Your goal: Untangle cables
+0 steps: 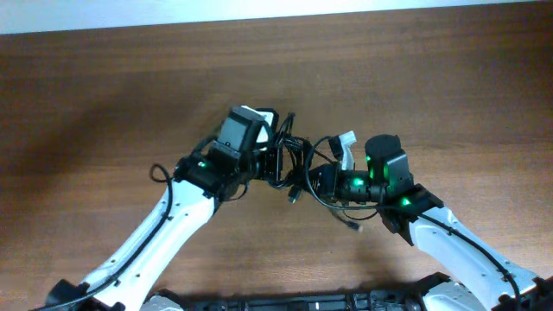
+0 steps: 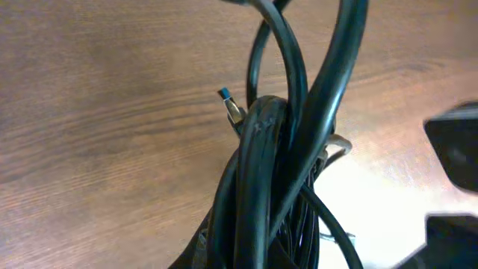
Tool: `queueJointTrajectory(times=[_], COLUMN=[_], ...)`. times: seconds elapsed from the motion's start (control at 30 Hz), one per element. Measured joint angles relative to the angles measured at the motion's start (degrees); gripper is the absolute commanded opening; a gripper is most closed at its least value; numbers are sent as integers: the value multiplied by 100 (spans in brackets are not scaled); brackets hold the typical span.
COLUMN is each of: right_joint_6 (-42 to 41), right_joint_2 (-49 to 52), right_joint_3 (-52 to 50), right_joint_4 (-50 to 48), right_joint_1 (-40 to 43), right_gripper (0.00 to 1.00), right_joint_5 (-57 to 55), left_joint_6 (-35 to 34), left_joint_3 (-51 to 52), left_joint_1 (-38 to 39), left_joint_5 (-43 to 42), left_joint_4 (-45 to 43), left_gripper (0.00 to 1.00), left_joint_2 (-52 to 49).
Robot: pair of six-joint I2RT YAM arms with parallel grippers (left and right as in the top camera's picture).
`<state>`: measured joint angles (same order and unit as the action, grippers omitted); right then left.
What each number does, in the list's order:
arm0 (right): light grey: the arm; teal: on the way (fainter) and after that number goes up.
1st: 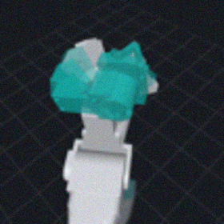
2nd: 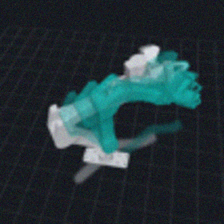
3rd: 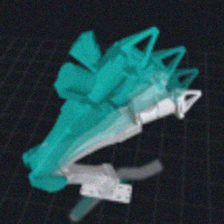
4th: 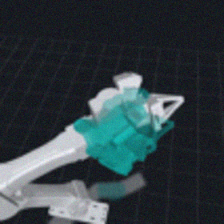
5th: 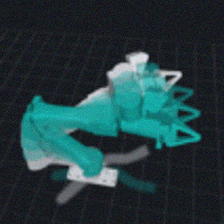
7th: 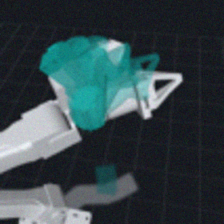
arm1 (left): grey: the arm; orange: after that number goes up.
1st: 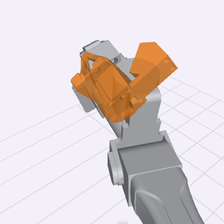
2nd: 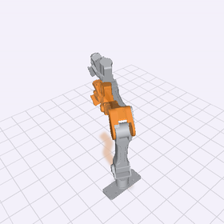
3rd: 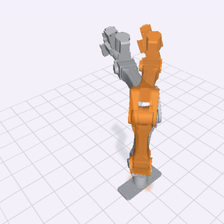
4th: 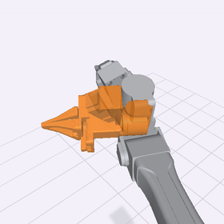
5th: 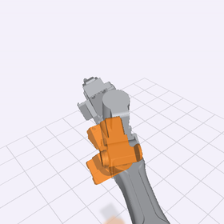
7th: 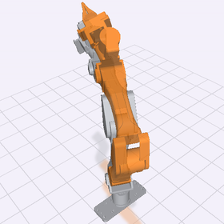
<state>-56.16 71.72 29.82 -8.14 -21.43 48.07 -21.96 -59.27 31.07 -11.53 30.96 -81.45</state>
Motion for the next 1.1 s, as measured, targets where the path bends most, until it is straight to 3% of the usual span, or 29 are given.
queueJointTrajectory(times=[0.13, 0.43, 0.77, 1.1], right_joint_6=[376, 1178, 643, 214], right_joint_2=[0, 0, 2, -22], right_joint_3=[0, -17, -81, -37], right_joint_4=[131, -186, -1298, -1198], right_joint_1=[166, 752, 750, -24], right_gripper=[4, 4, 4, 4], right_joint_5=[85, 245, 57, -1596], left_joint_6=[356, 1641, 1718, 1163], left_joint_3=[-9, -26, -96, -66], left_joint_1=[-186, -291, -315, -358], left_joint_5=[-291, -1762, -2291, -2472], left_joint_4=[472, 339, 264, -79], left_gripper=[0, 0, 0, 0], left_joint_2=[94, 96, 122, 120])
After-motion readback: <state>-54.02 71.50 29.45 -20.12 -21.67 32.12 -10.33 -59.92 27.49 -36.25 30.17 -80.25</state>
